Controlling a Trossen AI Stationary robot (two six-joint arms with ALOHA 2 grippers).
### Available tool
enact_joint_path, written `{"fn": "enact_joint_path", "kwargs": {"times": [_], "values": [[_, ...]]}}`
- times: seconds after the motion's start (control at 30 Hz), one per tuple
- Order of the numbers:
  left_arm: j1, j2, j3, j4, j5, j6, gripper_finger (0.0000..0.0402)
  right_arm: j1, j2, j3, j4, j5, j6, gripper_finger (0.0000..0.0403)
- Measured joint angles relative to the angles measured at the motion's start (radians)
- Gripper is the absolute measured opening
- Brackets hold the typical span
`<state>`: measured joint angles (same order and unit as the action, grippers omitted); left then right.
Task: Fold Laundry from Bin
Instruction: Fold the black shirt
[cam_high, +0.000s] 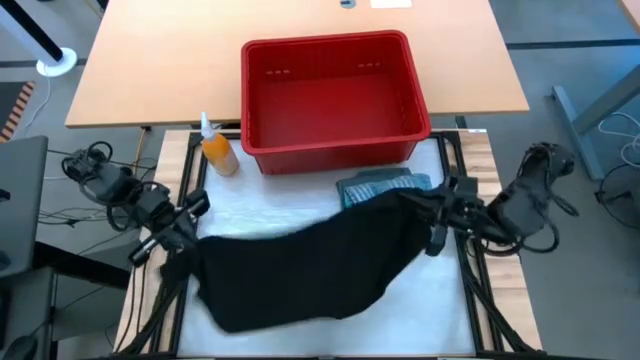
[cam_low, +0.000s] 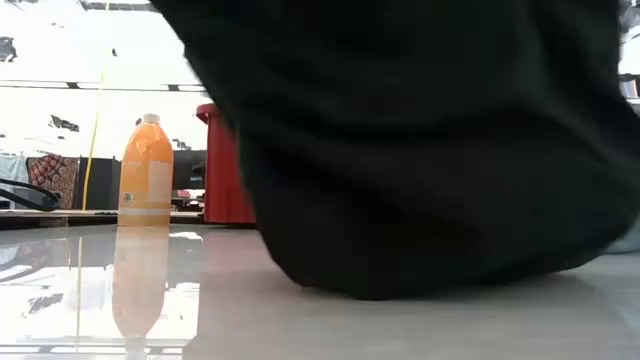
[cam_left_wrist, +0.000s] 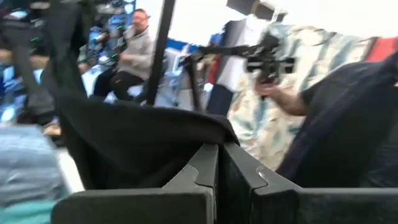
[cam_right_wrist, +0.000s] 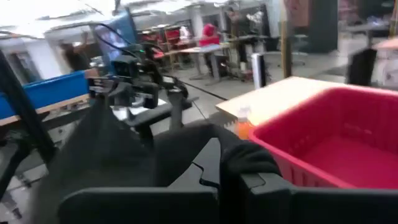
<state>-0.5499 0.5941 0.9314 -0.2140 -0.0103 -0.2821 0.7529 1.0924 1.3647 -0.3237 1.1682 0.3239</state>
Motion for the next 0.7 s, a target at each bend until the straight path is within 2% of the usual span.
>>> {"fn": "enact_joint_path", "kwargs": {"times": [0.13,0.23,0.3,0.37,0.47,0.53,0.63,0.7], "values": [[0.000,0.002,0.000,-0.082,-0.084,-0.013,0.0000,-0.043,0.017,0.001,-0.062,-0.007,0.075,0.0027],[0.000,0.001,0.000,-0.160,-0.157,-0.055,0.0000,-0.067,0.023,0.000,-0.061,-0.021,0.076,0.0027],[0.000,0.001,0.000,-0.191,-0.165,-0.077,0.0000,-0.074,0.020,-0.001,-0.038,-0.031,0.066,0.0027],[0.000,0.002,0.000,-0.206,-0.181,-0.079,0.0000,-0.084,0.008,0.001,-0.033,-0.075,0.063,0.0027],[0.000,0.001,0.000,-0.209,-0.266,-0.088,0.0000,-0.105,0.010,0.001,-0.033,-0.165,0.069,0.0027],[0.000,0.002,0.000,-0.212,-0.294,-0.097,0.0000,-0.135,0.027,0.001,-0.001,-0.268,0.067,0.0027],[0.000,0.016,0.000,-0.210,-0.282,-0.086,0.0000,-0.168,0.062,0.001,0.092,-0.600,0.028,0.0027],[0.000,0.019,0.000,-0.211,-0.278,-0.086,0.0000,-0.182,0.091,0.000,0.150,-0.781,0.015,0.0027]]}}
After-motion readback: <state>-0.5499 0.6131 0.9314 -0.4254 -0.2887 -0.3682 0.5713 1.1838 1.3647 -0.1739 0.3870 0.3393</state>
